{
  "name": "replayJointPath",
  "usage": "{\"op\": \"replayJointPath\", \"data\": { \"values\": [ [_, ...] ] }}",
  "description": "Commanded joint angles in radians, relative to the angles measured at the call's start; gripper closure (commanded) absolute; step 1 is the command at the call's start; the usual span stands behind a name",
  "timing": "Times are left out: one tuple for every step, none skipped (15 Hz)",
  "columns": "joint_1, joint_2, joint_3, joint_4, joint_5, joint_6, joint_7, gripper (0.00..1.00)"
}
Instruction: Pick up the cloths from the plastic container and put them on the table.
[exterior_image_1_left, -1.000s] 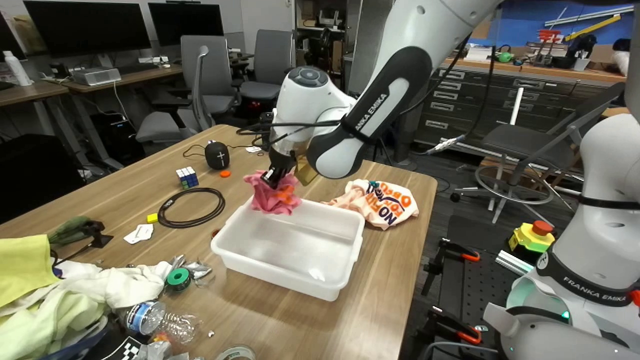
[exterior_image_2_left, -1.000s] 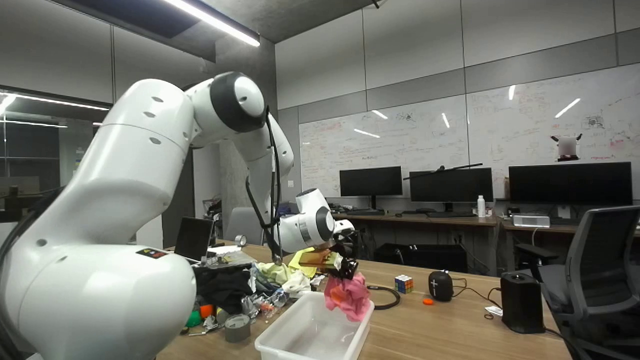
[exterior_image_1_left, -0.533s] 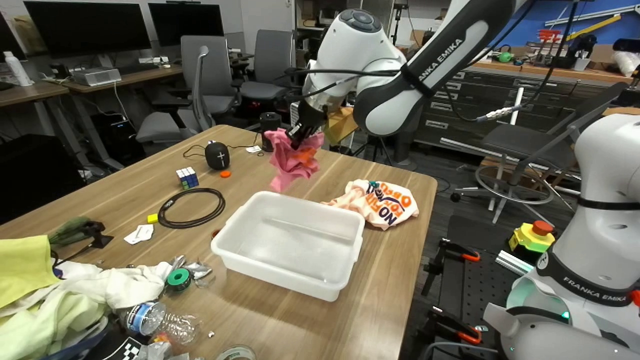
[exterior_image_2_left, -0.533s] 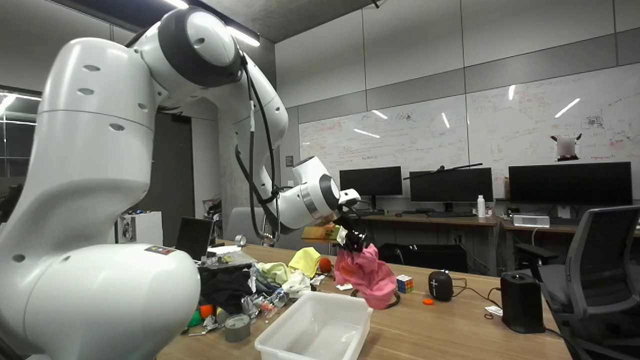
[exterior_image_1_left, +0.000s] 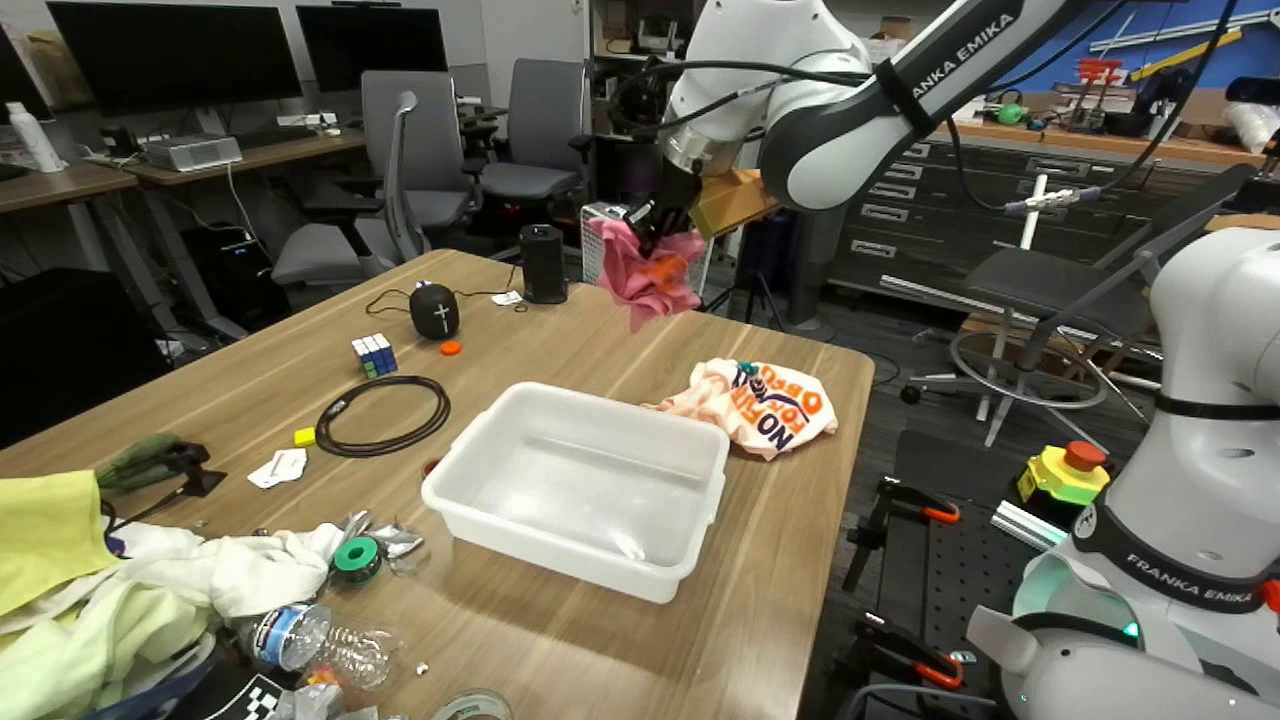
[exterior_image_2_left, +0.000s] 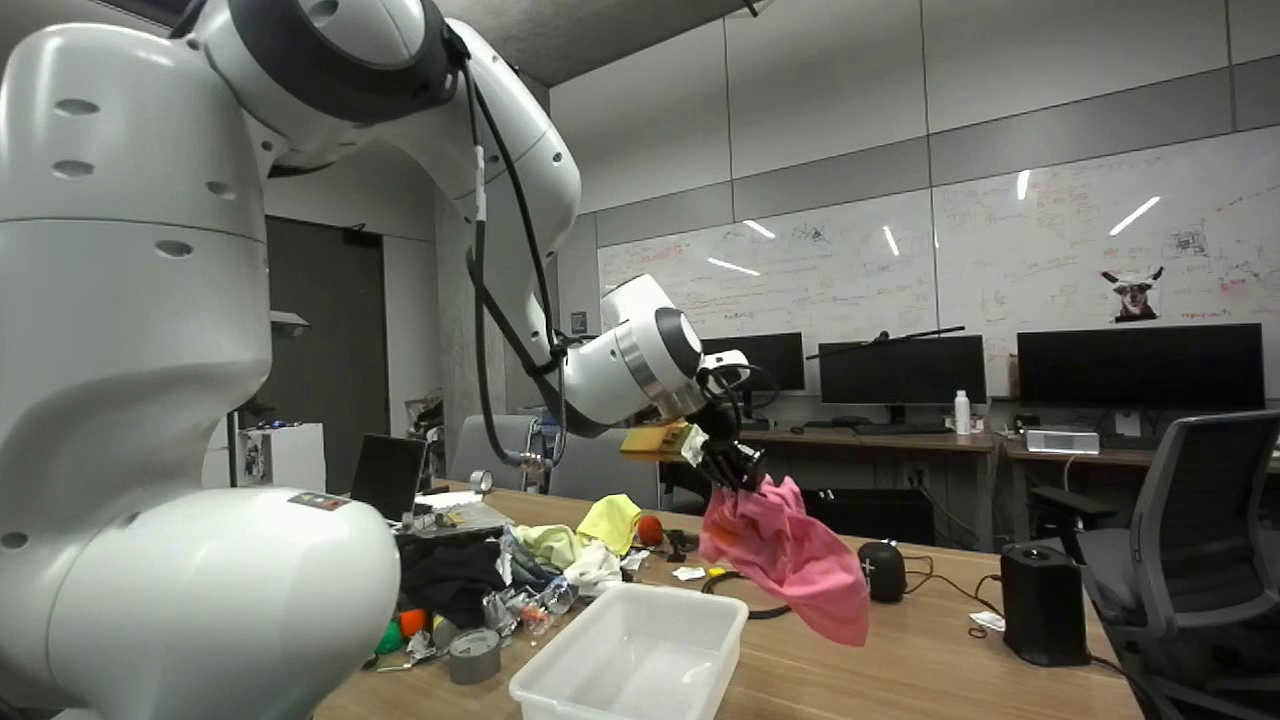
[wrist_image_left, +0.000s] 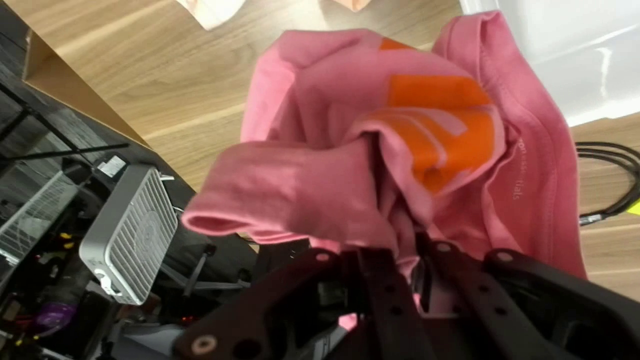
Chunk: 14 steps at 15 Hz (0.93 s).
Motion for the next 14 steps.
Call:
{"op": "replayJointPath", "data": {
  "values": [
    [-0.205, -0.024, 0.171, -0.017, -0.011, -0.097, 0.07, 0.95],
    [-0.246, -0.014, 0.201, -0.014, 0.0, -0.137, 0.082, 0.95],
    [-0.322, -0.003, 0.262, -0.013, 0.016, -0.175, 0.091, 0.95],
    [-0.374, 0.001, 0.301, -0.016, 0.023, -0.204, 0.105, 0.95],
    [-0.421, 0.001, 0.334, -0.023, 0.026, -0.229, 0.116, 0.95],
    [-0.459, 0.0, 0.359, -0.032, 0.037, -0.245, 0.116, 0.94],
    [-0.489, 0.001, 0.38, -0.039, 0.047, -0.257, 0.126, 0.93],
    [-0.516, -0.002, 0.397, -0.049, 0.062, -0.26, 0.11, 0.63],
    [-0.536, -0.005, 0.412, -0.057, 0.071, -0.262, 0.112, 0.62],
    [-0.554, -0.01, 0.424, -0.068, 0.085, -0.259, 0.105, 0.55],
    [-0.568, -0.014, 0.434, -0.077, 0.093, -0.254, 0.106, 0.48],
    [-0.579, -0.018, 0.442, -0.084, 0.113, -0.256, 0.09, 0.4],
    [-0.589, -0.023, 0.449, -0.093, 0.13, -0.255, 0.082, 0.33],
    [-0.595, -0.031, 0.455, -0.104, 0.157, -0.261, 0.063, 0.24]
  ]
}}
